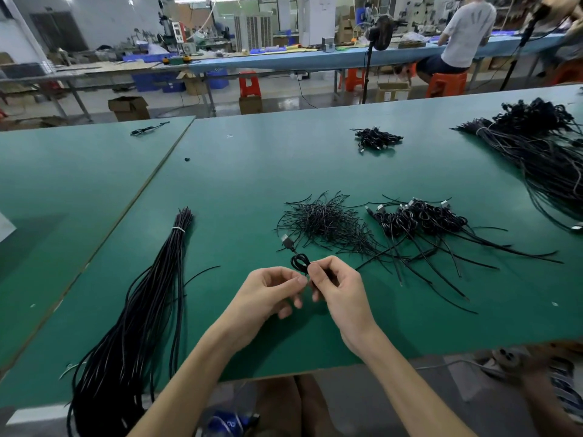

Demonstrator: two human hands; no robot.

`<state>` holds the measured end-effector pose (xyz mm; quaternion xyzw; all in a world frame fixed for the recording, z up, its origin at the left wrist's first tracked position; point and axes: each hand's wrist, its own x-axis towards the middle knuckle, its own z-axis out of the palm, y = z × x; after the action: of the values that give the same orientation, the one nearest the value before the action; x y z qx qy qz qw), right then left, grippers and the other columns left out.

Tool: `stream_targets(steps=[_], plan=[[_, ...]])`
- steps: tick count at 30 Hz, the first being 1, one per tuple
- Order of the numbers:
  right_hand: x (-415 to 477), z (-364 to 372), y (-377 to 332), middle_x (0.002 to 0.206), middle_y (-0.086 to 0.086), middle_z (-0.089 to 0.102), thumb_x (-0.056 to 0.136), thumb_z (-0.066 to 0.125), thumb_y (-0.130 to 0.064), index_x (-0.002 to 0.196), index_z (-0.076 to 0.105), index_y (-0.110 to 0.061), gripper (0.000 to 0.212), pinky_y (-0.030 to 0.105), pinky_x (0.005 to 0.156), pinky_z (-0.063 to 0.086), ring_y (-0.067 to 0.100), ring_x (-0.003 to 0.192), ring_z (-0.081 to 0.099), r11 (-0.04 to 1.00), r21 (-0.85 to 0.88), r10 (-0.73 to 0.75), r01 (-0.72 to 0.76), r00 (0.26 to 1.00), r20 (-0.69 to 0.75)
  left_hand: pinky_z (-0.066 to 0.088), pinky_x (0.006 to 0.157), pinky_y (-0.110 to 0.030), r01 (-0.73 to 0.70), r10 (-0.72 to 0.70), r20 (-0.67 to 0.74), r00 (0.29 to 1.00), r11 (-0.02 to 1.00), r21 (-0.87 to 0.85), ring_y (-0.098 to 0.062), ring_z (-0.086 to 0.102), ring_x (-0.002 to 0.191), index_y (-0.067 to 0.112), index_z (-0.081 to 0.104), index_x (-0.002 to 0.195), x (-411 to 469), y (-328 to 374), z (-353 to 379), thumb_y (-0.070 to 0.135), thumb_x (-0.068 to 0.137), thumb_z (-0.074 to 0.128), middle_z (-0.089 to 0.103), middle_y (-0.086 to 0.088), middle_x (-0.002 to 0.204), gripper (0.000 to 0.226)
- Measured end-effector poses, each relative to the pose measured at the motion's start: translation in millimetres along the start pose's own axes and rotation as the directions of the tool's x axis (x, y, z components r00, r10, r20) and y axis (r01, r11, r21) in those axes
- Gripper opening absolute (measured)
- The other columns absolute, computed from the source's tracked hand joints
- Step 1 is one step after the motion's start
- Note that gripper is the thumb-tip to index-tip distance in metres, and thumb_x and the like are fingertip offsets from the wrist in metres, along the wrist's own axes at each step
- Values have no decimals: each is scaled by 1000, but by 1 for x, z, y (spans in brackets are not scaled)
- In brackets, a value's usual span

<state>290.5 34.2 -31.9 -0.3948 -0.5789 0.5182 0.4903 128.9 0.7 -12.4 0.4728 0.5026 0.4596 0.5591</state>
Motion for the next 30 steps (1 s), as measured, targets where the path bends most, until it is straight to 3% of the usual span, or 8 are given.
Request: stream_targets(steps=[8,10,13,15,18,23,26,30], plan=[[0,4,-1,65,-3,63,101,65,-27,87,68,-11,21,26,58,48,13,56,55,998,-66,8,-8,1000,5,46,52,-27,-184,317,-303,899,900,395,-14,56,52,9,62,77,-5,-10,15,14,89,79,67,-5,64,21],[0,5,-2,64,-3,63,101,65,-27,85,67,-10,23,30,56,48,13,54,54,995,-94,16,-17,1000,-1,44,53,-28,-203,558,-263,787,637,744,-13,51,56,12,57,74,-6,-13,22,9,89,75,59,4,72,23],[1,6,-2,61,1,61,102,63,-28,83,65,-8,28,37,56,48,15,52,53,993,-115,31,-34,999,-22,27,50,-24,-231,791,112,601,38,972,-14,33,56,10,53,74,-5,-13,24,0,86,71,47,-2,75,25],[1,7,-2,60,1,61,103,62,-30,82,64,-8,30,36,54,47,16,51,52,992,-117,33,-36,999,-30,24,54,-22,-238,804,208,557,-86,967,-16,37,57,10,54,75,-4,-12,23,-3,85,74,46,-3,75,26],[1,7,-2,62,-1,61,103,60,-30,83,63,-8,29,33,53,47,15,52,53,996,-76,34,-37,999,-41,31,53,-20,-214,778,64,624,92,973,-15,47,57,13,59,81,-7,-12,22,10,91,74,52,3,81,19],[0,2,0,66,-2,61,105,58,-28,87,60,-8,27,24,56,46,15,54,52,998,57,29,-27,999,-34,50,55,-25,-167,301,-276,913,892,420,-12,67,63,14,65,91,-9,-4,23,21,102,63,71,0,81,13],[0,2,-1,67,-2,60,105,59,-28,87,61,-10,26,23,56,45,14,55,51,997,72,18,-17,1000,-13,49,48,-30,-92,130,-214,968,980,177,-20,68,62,0,65,96,-11,2,21,32,105,56,70,-10,79,35],[-1,0,-3,66,-3,59,105,58,-29,87,61,-12,25,22,56,44,13,54,47,997,82,6,-6,1000,6,44,48,-28,-45,93,-189,978,968,245,-21,57,54,3,66,94,-9,2,18,44,101,58,67,-8,71,42]])
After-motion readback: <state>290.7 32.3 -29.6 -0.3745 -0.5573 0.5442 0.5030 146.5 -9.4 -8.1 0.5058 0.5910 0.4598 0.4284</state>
